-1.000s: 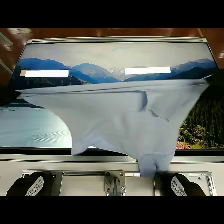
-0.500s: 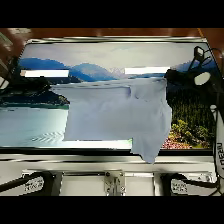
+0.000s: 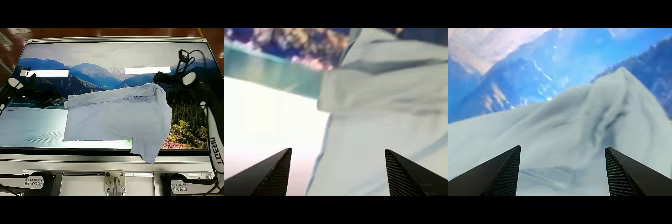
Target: Fold the shirts.
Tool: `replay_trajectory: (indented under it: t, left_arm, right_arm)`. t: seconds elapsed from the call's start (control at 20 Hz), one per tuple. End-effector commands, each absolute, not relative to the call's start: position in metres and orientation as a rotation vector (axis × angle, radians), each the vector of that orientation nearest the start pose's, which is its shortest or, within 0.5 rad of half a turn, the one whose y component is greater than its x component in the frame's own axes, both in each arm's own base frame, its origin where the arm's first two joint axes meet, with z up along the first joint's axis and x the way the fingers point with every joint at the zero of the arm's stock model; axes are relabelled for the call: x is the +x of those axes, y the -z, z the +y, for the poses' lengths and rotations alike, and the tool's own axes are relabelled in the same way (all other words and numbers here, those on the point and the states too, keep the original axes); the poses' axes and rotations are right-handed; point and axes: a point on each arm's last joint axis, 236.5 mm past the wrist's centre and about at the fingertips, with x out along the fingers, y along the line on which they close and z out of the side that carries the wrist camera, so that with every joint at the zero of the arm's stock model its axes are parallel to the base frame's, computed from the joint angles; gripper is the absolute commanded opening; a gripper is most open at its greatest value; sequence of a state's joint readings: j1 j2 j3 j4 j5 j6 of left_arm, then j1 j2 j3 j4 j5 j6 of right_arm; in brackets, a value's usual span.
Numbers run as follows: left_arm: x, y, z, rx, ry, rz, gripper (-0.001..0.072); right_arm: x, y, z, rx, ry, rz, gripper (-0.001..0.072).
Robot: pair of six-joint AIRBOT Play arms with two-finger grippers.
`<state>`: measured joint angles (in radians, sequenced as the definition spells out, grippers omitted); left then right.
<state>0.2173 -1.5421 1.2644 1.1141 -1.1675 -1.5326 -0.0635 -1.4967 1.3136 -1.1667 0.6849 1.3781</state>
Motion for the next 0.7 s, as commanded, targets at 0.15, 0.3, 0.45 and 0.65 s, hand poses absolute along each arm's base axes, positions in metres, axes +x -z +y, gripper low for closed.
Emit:
replay_trajectory:
  t: [0.15,0.3,0.45,0.65]
  left_arm:
    - [0.289,0.041,0.026,-0.668,0.169,1.66,0.0665]
    - [0.247,0.078,-0.015,-0.788,0.277,1.696,0.0666]
    - [0.25,0.098,-0.047,-0.933,0.321,1.581,0.0665]
    - [0.25,0.104,-0.055,-0.97,0.326,1.546,0.0664]
  right_arm:
    - [0.358,-0.01,-0.092,0.42,0.049,1.387,0.0637]
    - [0.312,0.019,-0.078,0.663,-0.028,1.497,0.0638]
    - [0.313,0.032,-0.053,0.802,-0.082,1.465,0.0638]
    - [0.322,0.038,-0.052,0.807,-0.067,1.428,0.0638]
